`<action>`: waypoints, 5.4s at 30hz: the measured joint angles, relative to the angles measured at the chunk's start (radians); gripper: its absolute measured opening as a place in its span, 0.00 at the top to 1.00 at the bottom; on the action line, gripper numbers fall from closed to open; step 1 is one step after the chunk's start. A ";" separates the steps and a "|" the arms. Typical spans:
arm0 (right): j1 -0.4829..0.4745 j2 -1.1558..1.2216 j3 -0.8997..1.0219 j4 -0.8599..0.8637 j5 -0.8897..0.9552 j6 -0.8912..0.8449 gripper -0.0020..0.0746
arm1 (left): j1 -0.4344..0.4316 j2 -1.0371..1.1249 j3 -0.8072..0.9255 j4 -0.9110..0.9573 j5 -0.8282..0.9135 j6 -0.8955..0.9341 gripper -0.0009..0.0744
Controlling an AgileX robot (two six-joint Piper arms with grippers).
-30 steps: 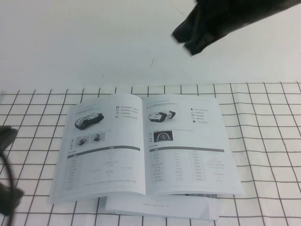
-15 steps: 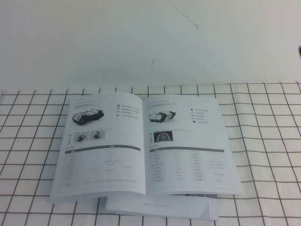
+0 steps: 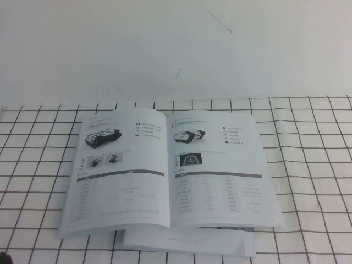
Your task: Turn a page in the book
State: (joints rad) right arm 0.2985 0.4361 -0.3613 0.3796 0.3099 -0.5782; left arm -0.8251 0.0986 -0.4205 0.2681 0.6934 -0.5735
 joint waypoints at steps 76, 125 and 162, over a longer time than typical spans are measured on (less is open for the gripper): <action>0.000 -0.002 0.004 0.002 0.004 0.000 0.97 | 0.648 -0.108 0.444 -0.239 -0.367 0.399 0.99; -0.278 -0.450 0.275 -0.028 0.011 0.028 0.97 | 0.648 -0.109 0.444 -0.239 -0.363 0.401 0.99; -0.280 -0.450 0.389 -0.313 0.068 0.320 0.97 | 0.648 -0.110 0.444 -0.237 -0.363 0.401 0.99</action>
State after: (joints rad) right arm 0.0190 -0.0136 0.0281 0.0668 0.3775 -0.2580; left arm -0.1769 -0.0117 0.0235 0.0312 0.3306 -0.1722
